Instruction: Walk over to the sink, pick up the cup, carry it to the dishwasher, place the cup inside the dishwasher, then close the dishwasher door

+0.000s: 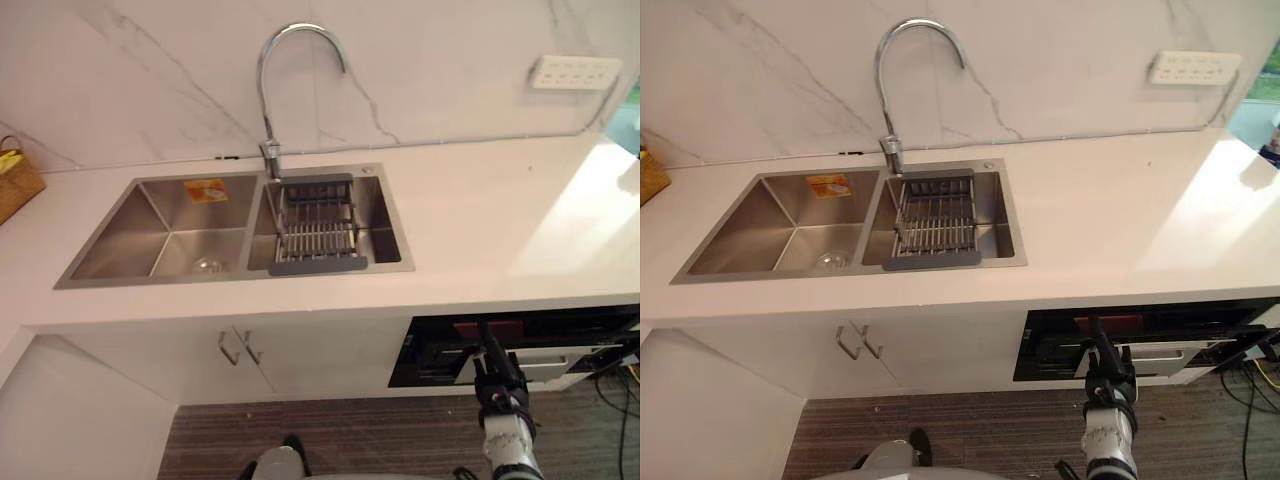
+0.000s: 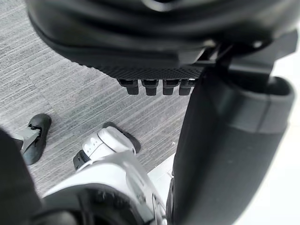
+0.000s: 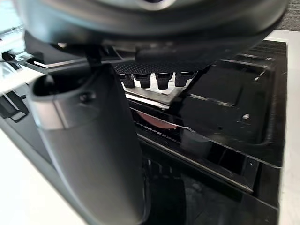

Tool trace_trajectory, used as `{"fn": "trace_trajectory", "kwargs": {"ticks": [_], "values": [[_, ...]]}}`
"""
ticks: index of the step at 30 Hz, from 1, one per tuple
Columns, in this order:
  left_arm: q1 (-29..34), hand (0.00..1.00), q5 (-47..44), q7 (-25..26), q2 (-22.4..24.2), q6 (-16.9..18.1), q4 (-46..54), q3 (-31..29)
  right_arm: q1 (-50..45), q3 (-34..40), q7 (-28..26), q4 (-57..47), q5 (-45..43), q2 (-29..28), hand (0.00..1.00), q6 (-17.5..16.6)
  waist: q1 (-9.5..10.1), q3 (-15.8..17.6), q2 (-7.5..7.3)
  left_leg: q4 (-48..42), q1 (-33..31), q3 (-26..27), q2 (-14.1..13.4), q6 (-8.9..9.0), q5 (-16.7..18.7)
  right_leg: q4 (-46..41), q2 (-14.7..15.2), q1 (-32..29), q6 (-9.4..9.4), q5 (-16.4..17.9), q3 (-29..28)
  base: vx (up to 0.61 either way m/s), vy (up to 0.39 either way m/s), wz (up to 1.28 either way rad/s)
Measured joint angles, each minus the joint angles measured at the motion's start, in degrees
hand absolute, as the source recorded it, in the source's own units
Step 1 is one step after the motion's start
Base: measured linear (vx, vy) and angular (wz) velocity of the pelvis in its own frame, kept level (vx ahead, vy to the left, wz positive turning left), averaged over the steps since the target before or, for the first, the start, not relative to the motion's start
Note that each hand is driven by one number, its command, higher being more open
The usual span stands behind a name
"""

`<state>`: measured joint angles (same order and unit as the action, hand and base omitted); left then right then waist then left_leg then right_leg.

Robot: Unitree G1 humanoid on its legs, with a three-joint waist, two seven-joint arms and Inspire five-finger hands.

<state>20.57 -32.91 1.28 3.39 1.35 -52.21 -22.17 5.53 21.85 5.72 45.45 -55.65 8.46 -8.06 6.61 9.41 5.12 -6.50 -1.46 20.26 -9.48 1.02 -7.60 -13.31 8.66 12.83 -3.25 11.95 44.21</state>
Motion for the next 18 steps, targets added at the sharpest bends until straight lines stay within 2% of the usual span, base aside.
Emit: {"fn": "trace_trajectory", "kwargs": {"ticks": [2,4,8,10,12,16,18], "values": [[-0.22,1.0,1.02,-1.16,0.0,0.25,0.07,0.16,3.26,-0.03,3.15,1.44,1.83,0.15,1.0,-0.18,0.32,0.31,0.53,-0.04,-0.23,-0.32,0.04,-0.09,-0.16,-0.37,0.17,-0.25,0.25,0.56,0.1,-0.07,0.013,0.04],[-0.74,1.0,2.7,-1.66,-0.11,0.35,0.2,0.33,3.53,-2.54,3.69,1.26,3.07,0.18,1.0,0.28,0.31,0.52,0.99,-0.23,-1.17,-1.05,-0.2,0.0,-0.33,-1.04,0.14,-1.35,0.78,0.88,-0.72,-0.06,0.003,-0.13],[-2.62,1.0,3.65,-2.17,-0.74,0.31,0.63,2.42,4.16,-2.99,4.56,1.13,4.33,0.13,1.0,-0.04,0.29,0.78,1.85,-0.72,-2.11,-2.49,-0.25,0.13,-0.53,-1.7,-0.03,-2.87,0.96,0.95,-1.68,-0.04,-0.011,-0.04],[-3.31,1.0,3.71,-3.08,-0.85,0.31,0.65,2.45,3.74,-5.69,4.71,1.13,6.71,0.83,1.0,0.03,0.05,0.8,2.03,-0.72,-2.13,-2.48,-0.3,0.15,-0.53,-1.59,-0.44,-3.46,0.98,0.89,-3.39,-0.03,-0.011,-0.07],[-4.37,1.0,4.28,-4.29,-1.28,0.31,0.66,3.04,1.42,-11.63,3.78,1.21,10.71,1.96,1.0,1.16,0.12,0.81,2.02,-0.6,-2.28,-2.43,-0.26,0.19,-0.5,-1.08,-1.1,-4.0,1.15,0.6,-5.25,0.0,-0.018,-0.02],[-4.8,1.0,4.66,-5.62,-1.62,0.8,0.78,5.78,-4.97,-15.27,-0.59,5.3,15.88,-2.8,1.0,1.44,0.06,0.89,1.97,-0.11,-1.88,-1.03,-0.43,0.86,0.2,1.06,-1.88,-4.06,1.15,-0.41,-7.16,0.06,-0.039,-0.17],[-4.75,1.0,4.66,-5.66,-1.52,1.79,0.74,6.32,-9.07,-15.48,-0.69,8.78,17.56,-5.26,1.0,1.41,-0.26,1.06,1.72,0.04,-1.31,0.57,-0.69,1.2,1.05,2.84,-2.41,-3.89,1.49,-1.51,-8.73,0.1,-0.028,-0.45]]}}
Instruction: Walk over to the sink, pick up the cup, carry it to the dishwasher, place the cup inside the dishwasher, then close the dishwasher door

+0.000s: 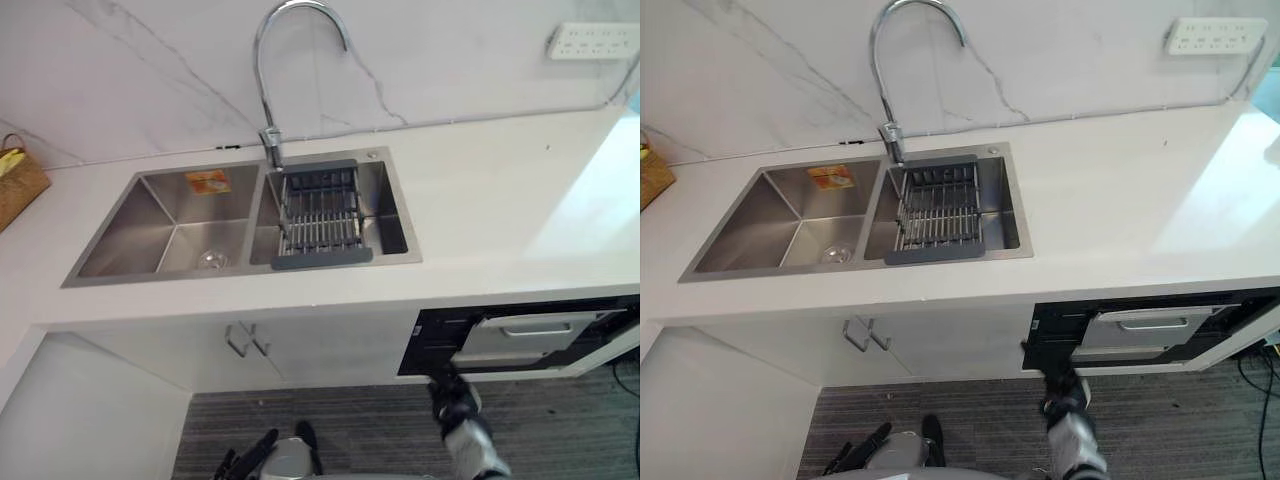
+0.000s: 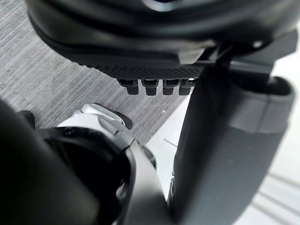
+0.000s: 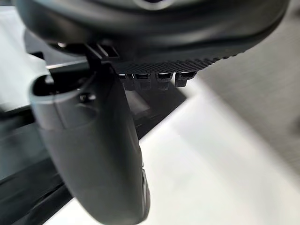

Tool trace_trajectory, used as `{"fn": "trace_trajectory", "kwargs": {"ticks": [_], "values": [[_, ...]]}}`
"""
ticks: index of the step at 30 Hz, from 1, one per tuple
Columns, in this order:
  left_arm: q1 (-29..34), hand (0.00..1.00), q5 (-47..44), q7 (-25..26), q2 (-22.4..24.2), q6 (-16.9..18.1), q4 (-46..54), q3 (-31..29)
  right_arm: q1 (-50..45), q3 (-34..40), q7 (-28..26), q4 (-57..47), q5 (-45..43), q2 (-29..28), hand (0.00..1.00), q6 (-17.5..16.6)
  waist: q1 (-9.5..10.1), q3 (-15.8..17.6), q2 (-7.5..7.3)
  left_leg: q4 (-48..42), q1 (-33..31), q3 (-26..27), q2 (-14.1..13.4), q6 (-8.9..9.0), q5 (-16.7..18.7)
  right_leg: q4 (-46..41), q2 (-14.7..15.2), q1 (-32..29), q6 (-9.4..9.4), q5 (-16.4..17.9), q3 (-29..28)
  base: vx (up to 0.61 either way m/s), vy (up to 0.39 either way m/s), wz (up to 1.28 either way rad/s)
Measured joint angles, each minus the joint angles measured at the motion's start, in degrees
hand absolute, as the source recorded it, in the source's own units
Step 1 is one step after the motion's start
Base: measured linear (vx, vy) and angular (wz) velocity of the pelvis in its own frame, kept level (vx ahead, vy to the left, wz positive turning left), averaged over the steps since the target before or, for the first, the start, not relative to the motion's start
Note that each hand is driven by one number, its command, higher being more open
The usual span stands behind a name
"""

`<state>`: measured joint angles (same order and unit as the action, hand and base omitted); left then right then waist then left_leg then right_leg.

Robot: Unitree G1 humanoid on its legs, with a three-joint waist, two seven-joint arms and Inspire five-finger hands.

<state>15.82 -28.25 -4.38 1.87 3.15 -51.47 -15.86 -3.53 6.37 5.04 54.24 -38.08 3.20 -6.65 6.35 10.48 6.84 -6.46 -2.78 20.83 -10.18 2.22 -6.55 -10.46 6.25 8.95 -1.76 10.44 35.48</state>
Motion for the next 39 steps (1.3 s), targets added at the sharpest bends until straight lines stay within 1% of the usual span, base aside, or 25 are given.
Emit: {"fn": "trace_trajectory", "kwargs": {"ticks": [1,2,3,4,5,6,7,9,13,15,19,20,23,24,26,28,30,31,32,33,34,35,36,38,39], "values": [[-0.14,1.0,-0.02,0.12,0.12,0.6,-0.06,-0.02,-0.42,0.41,1.49,0.83,-0.05,0.37,1.0,-0.1,-0.33,0.09,0.01,0.47,0.6,1.42,-0.26,0.19,0.18,1.28,-0.43,-0.03,0.06,-0.92,-1.46,0.09,-0.011,-0.5],[-0.18,1.0,-0.04,0.23,0.12,0.82,-0.23,-0.07,-0.54,1.33,1.94,1.07,-0.09,0.15,1.0,-1.39,-0.78,0.26,-0.26,0.74,0.96,1.97,-0.3,0.22,0.25,2.07,-0.68,0.21,0.06,-1.38,-1.9,0.12,-0.01,-0.51],[-0.78,1.0,-0.07,0.36,0.09,1.09,-0.54,-0.45,-1.41,3.05,2.92,1.16,-0.09,-0.3,1.0,-4.17,-1.56,0.36,-0.41,1.48,2.17,2.91,-0.25,0.34,0.34,3.43,-0.97,1.12,-0.01,-2.04,-2.69,0.08,-0.005,-0.42],[-1.27,1.0,-0.53,0.35,0.11,1.08,-0.83,-1.01,-2.44,3.99,4.41,1.17,0.22,-0.34,1.0,-6.32,-2.24,0.76,-1.1,2.21,3.88,4.11,-0.17,0.57,0.53,4.39,-1.04,2.04,-0.15,-2.31,-3.77,0.08,0.001,-0.45],[-1.45,1.0,-0.76,0.28,0.2,1.06,-0.99,-1.58,-2.87,4.58,4.93,1.17,0.6,-0.43,1.0,-6.99,-2.63,0.86,-1.35,2.46,4.63,4.88,-0.18,0.74,0.66,4.71,-1.08,2.38,-0.17,-2.42,-4.36,0.04,0.011,-0.61],[-2.1,1.0,-1.24,0.12,0.25,0.76,-1.82,-2.52,-3.84,4.99,5.76,1.15,2.31,-0.3,1.0,-8.02,-3.07,0.88,-1.43,2.52,5.82,6.61,-0.53,1.09,1.13,5.36,-1.3,2.65,-0.11,-2.72,-6.06,0.05,0.009,-0.7],[-2.98,1.0,-1.05,-1.07,0.09,-1.3,-2.85,-4.07,-4.79,5.65,5.99,1.16,5.5,-0.17,1.0,-8.34,-3.39,0.86,-1.46,2.51,6.54,8.26,-0.91,1.31,1.44,6.03,-1.59,2.65,0.03,-3.11,-7.58,0.04,0.004,-0.7],[-3.68,1.0,-0.58,-4.13,-0.33,-4.65,-4.21,-5.15,-6.48,5.84,5.47,1.29,11.28,0.05,1.0,-8.38,-4.31,0.85,-1.52,2.5,7.23,10.07,-1.51,1.7,1.77,6.99,-2.11,2.6,0.24,-3.65,-9.45,0.04,-0.012,-0.58],[-4.47,1.0,-0.04,-6.41,-2.2,-5.81,-6.57,-6.19,-6.9,6.73,3.55,1.42,17.05,1.08,1.0,-8.14,-5.64,0.8,-1.68,2.21,8.16,12.47,-2.53,2.17,2.08,8.03,-3.08,2.63,0.65,-4.47,-11.75,0.03,-0.03,-0.33],[-5.07,1.0,-2.98,-6.9,-3.51,-7.75,-7.76,-5.98,-7.17,6.73,1.7,2.59,19.33,1.79,1.0,-7.5,-5.78,0.74,-1.85,2.13,8.75,12.57,-2.65,2.21,2.08,8.34,-3.24,3.26,0.71,-4.55,-11.88,0.0,-0.025,-0.05],[-5.27,1.0,-6.86,-7.33,-4.73,-8.79,-7.86,-3.6,-7.06,6.67,-0.62,3.82,22.44,2.63,1.0,-5.8,-5.8,0.89,-2.16,1.31,8.31,11.64,-2.58,2.19,2.11,8.41,-3.07,3.7,0.63,-4.61,-10.93,-0.02,-0.003,0.12],[-5.49,1.0,-8.35,-7.37,-5.21,-8.89,-7.84,-2.68,-6.89,6.67,-0.97,3.8,23.53,2.67,1.0,-5.36,-5.81,1.01,-2.36,0.32,7.5,10.96,-2.59,2.07,2.2,8.38,-2.89,3.67,0.6,-4.63,-10.22,-0.05,0.008,0.39],[-6.74,1.0,-11.55,-7.32,-6.68,-9.07,-7.1,1.1,-5.83,4.89,-1.46,4.02,25.23,3.99,1.0,-1.84,-5.8,1.12,-2.51,-5.4,2.41,7.35,-2.77,0.32,3.9,7.3,-1.75,2.46,0.15,-4.41,-7.21,-0.04,0.029,0.52],[-7.38,1.0,-12.32,-7.02,-7.06,-9.11,-6.93,2.48,-4.78,4.04,-1.47,4.68,25.2,4.57,1.0,-0.27,-5.63,1.13,-2.53,-7.55,0.67,6.01,-2.59,-0.34,4.95,6.03,-1.07,1.78,-0.45,-3.96,-6.31,-0.01,0.132,0.44],[-7.94,1.0,-12.64,-6.31,-7.42,-9.7,-6.92,3.97,-3.59,3.85,-1.16,5.2,24.09,4.78,1.0,1.45,-5.53,1.18,-2.59,-7.14,0.43,4.82,-1.49,-0.52,6.43,4.18,0.12,1.19,-1.9,-2.97,-5.32,0.01,0.182,0.36],[-8.36,1.0,-12.62,-4.77,-7.58,-10.67,-6.95,5.11,-2.53,3.15,-0.05,5.24,22.87,4.08,1.0,3.29,-5.08,1.6,-4.26,-3.01,1.39,4.21,2.3,-1.38,6.08,1.87,3.57,0.12,-3.67,-2.44,-4.52,0.04,0.2,0.31],[-8.36,1.0,-12.42,-4.34,-7.58,-11.64,-7.28,5.14,-2.33,3.44,0.64,5.28,20.85,3.54,1.0,4.7,-4.81,1.27,-5.16,-0.34,1.77,3.95,4.73,-1.71,5.99,0.94,5.68,-0.62,-4.34,-2.07,-4.07,0.08,0.187,0.23],[-8.34,1.0,-12.15,-4.37,-7.86,-12.26,-8.0,5.17,-2.02,3.72,1.19,5.78,18.95,2.83,1.0,5.83,-4.42,1.25,-6.26,1.89,2.73,3.24,7.28,-2.52,6.22,-0.67,7.94,-1.1,-5.6,-1.43,-4.0,0.12,0.18,0.17],[-8.31,1.0,-12.15,-4.38,-8.07,-12.61,-8.34,5.19,-1.9,4.54,1.23,6.07,18.95,2.51,1.0,6.08,-4.33,1.2,-6.62,2.8,3.36,3.14,8.35,-2.97,6.52,-1.68,9.02,-1.24,-6.24,-0.96,-4.05,0.14,0.173,0.11],[-8.25,1.0,-12.14,-5.13,-8.83,-13.43,-9.26,5.15,-1.98,5.2,1.28,6.28,19.01,1.97,1.0,6.5,-4.25,0.93,-7.7,4.68,4.61,2.95,10.46,-3.49,6.86,-4.39,11.35,-1.74,-7.43,0.17,-4.3,0.16,0.159,0.06],[-8.05,1.0,-11.36,-5.57,-9.58,-13.94,-10.17,5.19,-2.06,5.92,1.17,6.36,19.06,1.54,1.0,6.68,-4.31,0.64,-8.36,6.34,5.74,2.58,12.41,-4.12,7.29,-9.0,13.73,-2.72,-8.02,0.75,-5.13,0.17,0.145,0.09],[-8.04,1.0,-10.87,-5.61,-9.67,-13.96,-10.52,5.25,-2.05,6.73,1.17,6.24,19.02,1.45,1.0,6.72,-4.34,0.7,-8.57,6.85,6.16,2.18,12.91,-4.3,7.41,-12.2,14.82,-3.74,-7.99,0.75,-5.8,0.2,0.131,0.23],[-8.12,1.0,-10.42,-5.89,-9.99,-13.89,-11.23,5.64,-2.05,7.66,1.21,6.03,18.93,1.45,1.0,6.75,-4.66,0.71,-8.63,6.91,6.94,1.0,13.53,-4.57,7.56,-20.22,17.01,-6.56,-6.48,-0.1,-7.36,0.17,0.083,0.33],[-8.22,1.0,-9.92,-6.42,-10.91,-13.85,-11.28,7.38,-2.12,9.02,1.21,6.28,18.89,1.52,1.0,7.13,-5.05,0.71,-8.46,6.44,8.65,-2.37,13.58,-6.05,7.6,-29.35,18.16,-9.31,-2.94,-1.92,-10.79,0.19,0.022,0.69],[-8.2,1.0,-9.77,-6.74,-11.19,-13.72,-11.19,7.43,-2.5,9.11,1.14,6.83,18.78,1.35,1.0,7.47,-5.55,0.82,-8.59,6.26,9.4,-4.54,13.09,-6.22,7.82,-29.91,16.89,-9.38,-4.08,0.48,-12.45,0.17,-0.031,0.86]]}}
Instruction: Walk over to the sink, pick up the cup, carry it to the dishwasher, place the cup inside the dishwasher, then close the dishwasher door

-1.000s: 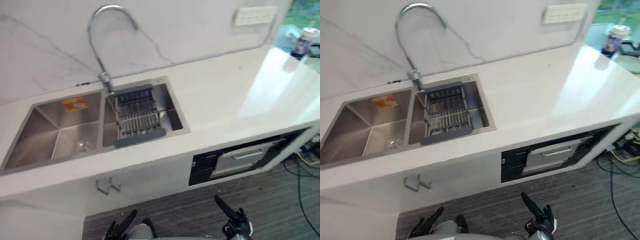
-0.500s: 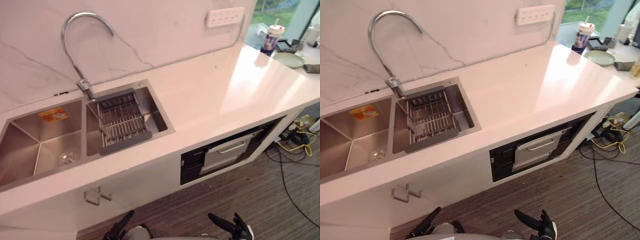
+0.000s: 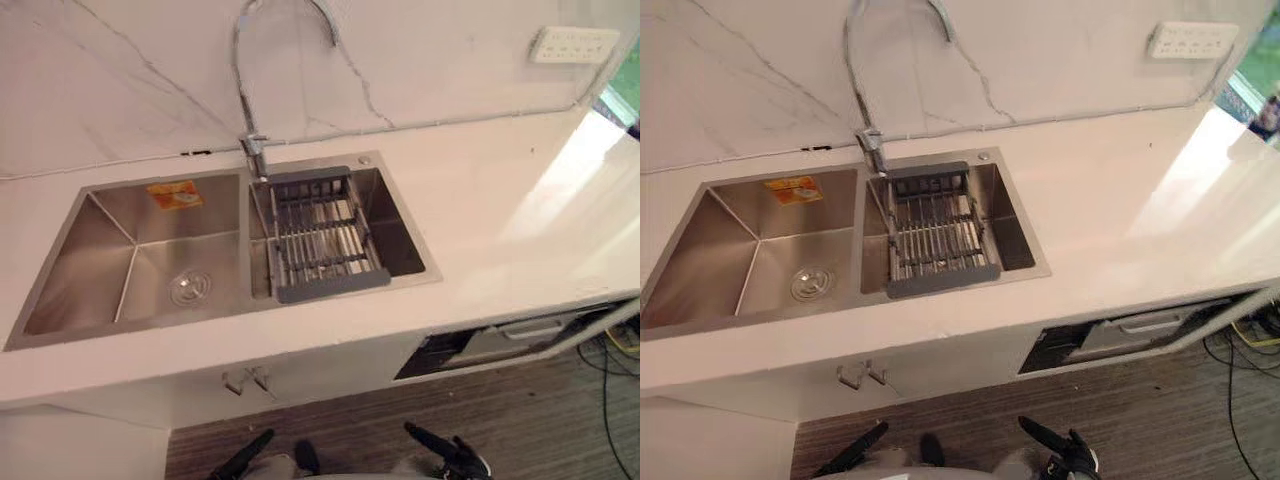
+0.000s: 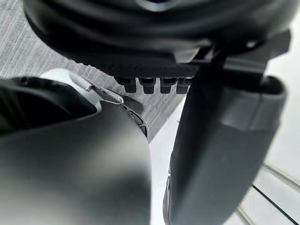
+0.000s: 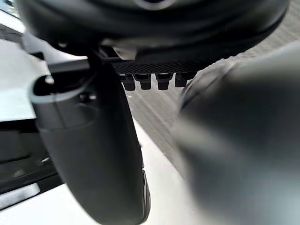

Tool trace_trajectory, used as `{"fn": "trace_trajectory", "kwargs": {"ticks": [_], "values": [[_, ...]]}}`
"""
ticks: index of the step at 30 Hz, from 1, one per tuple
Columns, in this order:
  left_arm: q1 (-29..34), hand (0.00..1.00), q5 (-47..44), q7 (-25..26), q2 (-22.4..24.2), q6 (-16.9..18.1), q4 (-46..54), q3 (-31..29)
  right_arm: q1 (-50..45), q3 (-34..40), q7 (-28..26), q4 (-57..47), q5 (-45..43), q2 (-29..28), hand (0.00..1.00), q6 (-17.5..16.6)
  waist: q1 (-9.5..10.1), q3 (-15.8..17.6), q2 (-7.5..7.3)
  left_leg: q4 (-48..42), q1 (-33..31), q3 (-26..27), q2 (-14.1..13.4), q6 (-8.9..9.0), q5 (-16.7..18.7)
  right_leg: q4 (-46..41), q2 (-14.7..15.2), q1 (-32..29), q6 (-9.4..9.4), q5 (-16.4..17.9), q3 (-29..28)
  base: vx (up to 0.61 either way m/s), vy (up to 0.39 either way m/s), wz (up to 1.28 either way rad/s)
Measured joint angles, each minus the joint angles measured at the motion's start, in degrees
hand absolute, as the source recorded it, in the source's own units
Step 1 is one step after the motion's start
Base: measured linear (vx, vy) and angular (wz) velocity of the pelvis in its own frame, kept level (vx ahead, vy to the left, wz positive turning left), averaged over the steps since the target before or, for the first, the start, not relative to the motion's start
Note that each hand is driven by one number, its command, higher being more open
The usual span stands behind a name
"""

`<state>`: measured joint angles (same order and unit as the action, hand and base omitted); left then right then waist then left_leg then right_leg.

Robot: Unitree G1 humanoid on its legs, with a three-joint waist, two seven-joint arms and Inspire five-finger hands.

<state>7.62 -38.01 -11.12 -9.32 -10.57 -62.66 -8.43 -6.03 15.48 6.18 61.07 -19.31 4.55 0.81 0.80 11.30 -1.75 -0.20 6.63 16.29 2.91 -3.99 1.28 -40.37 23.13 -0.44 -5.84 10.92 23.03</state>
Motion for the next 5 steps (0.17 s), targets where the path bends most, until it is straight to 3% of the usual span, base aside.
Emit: {"fn": "trace_trajectory", "kwargs": {"ticks": [3,5], "values": [[-0.89,1.0,4.47,0.02,-0.19,1.21,0.15,-0.02,-0.31,1.34,-1.75,1.27,-1.52,-0.11,1.0,1.14,-0.15,0.08,0.1,-0.34,0.51,-3.31,-2.05,0.86,0.49,7.89,-5.11,-2.69,-0.74,2.72,-3.64,0.22,-0.119,0.65],[-1.14,1.0,6.72,0.09,-0.53,0.94,0.15,-0.02,-0.37,3.24,-2.88,1.66,-1.57,-0.48,1.0,2.09,-0.33,0.32,-0.05,-1.44,1.46,-3.79,-3.36,2.21,1.52,10.63,-6.66,-4.96,-0.87,2.41,-6.34,0.17,-0.131,0.16]]}}
